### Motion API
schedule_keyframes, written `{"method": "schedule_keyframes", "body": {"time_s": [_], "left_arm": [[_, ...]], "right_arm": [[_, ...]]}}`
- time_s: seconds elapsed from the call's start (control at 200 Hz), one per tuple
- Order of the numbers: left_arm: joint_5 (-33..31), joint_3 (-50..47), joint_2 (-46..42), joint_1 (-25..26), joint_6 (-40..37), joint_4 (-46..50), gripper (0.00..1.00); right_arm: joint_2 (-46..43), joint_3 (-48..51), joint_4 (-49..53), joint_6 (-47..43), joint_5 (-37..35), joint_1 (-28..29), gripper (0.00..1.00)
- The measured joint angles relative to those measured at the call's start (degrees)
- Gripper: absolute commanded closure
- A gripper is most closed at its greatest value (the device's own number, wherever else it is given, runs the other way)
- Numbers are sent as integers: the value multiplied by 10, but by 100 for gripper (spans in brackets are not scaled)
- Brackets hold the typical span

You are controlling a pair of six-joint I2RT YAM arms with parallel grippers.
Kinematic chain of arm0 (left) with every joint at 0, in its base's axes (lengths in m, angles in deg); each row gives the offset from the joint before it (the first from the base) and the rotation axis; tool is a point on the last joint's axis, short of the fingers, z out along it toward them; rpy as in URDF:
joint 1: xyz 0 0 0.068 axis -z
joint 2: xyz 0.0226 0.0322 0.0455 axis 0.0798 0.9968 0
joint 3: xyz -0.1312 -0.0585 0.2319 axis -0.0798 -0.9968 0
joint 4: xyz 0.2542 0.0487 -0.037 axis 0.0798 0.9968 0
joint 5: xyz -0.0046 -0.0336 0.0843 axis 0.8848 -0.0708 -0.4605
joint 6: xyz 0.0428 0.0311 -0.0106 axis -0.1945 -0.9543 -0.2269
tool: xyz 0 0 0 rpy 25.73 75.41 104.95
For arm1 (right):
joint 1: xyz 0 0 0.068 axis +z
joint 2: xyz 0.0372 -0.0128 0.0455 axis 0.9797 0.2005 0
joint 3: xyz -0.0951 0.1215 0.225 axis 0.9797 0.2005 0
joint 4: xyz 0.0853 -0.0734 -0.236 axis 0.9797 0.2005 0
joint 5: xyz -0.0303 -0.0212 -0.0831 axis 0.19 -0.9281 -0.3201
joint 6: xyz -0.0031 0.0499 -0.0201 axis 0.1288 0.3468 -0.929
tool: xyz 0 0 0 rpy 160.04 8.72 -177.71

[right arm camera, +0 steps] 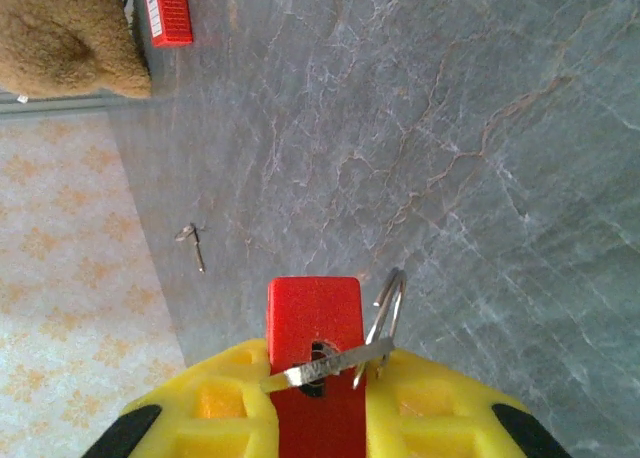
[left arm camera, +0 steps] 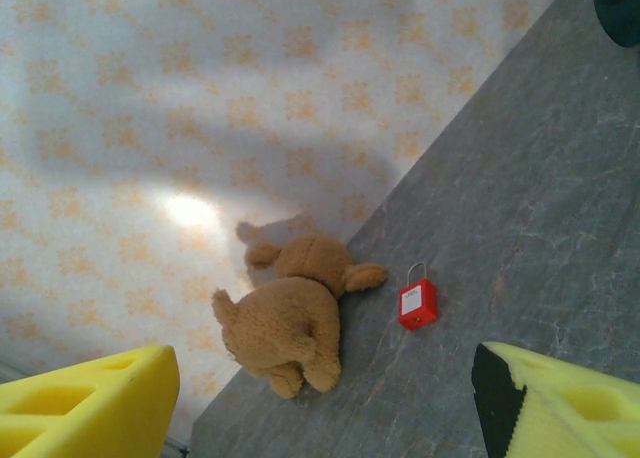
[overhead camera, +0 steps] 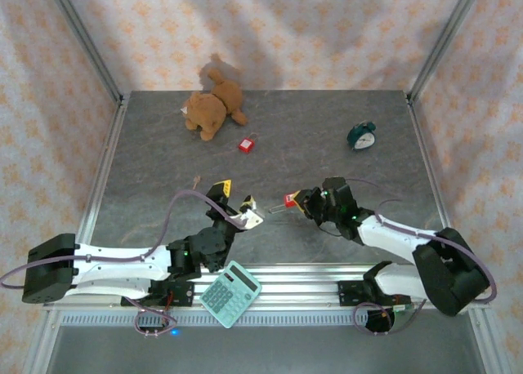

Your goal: Unlock with the key

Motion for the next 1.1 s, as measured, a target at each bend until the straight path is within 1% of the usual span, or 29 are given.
{"method": "schedule_keyframes", "body": {"time_s": [0.23, 0.41, 0.546, 0.766, 1.101], "left_arm": [[4, 0, 9, 0, 13, 7, 21], [5, 0, 10, 0, 23, 11, 20], [6, 0, 19, 0, 23, 11, 20], [8, 0, 25, 0, 23, 11, 20], [8, 0, 25, 0, 23, 10, 20]], "right_arm": [[37, 0, -17, 3, -1, 0, 83], [43, -3, -16, -1, -6, 0, 82], [46, -9, -15, -9, -10, 0, 82], [75, -11, -21, -11, -11, 0, 82], [84, -11, -34, -15, -20, -1, 81]]}}
